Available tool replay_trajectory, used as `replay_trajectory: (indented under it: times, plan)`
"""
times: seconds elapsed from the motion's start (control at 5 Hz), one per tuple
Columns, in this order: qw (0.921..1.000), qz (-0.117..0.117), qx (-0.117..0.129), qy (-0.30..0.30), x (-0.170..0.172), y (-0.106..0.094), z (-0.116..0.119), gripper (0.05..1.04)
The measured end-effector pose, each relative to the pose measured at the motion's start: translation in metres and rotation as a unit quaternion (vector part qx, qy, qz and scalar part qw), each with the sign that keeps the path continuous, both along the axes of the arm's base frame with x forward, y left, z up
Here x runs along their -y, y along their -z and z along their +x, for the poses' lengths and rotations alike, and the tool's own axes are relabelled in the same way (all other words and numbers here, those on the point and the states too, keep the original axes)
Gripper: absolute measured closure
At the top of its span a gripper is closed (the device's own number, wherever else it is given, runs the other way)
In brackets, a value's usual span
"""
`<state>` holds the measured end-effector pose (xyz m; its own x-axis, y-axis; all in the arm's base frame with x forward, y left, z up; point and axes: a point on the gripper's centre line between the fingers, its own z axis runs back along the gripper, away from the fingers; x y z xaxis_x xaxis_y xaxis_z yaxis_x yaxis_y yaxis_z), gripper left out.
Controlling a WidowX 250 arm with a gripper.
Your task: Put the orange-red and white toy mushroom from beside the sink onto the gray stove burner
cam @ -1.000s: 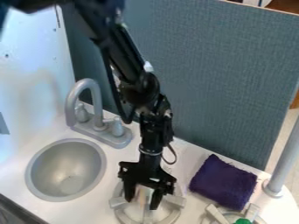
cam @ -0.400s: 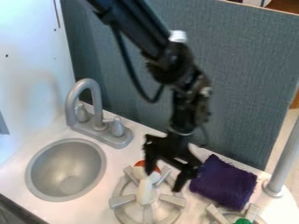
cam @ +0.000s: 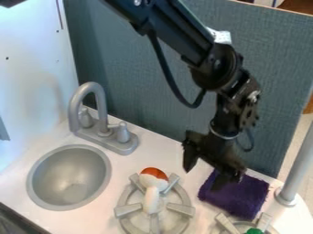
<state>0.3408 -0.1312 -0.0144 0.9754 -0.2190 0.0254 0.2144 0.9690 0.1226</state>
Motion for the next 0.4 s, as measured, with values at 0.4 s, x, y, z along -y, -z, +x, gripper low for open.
replay_trajectory:
  times: [0.4]
  plan:
    - [0.9988, -0.039, 0.025, -0.016, 0.0044, -0.0051, 0.0159, 0.083]
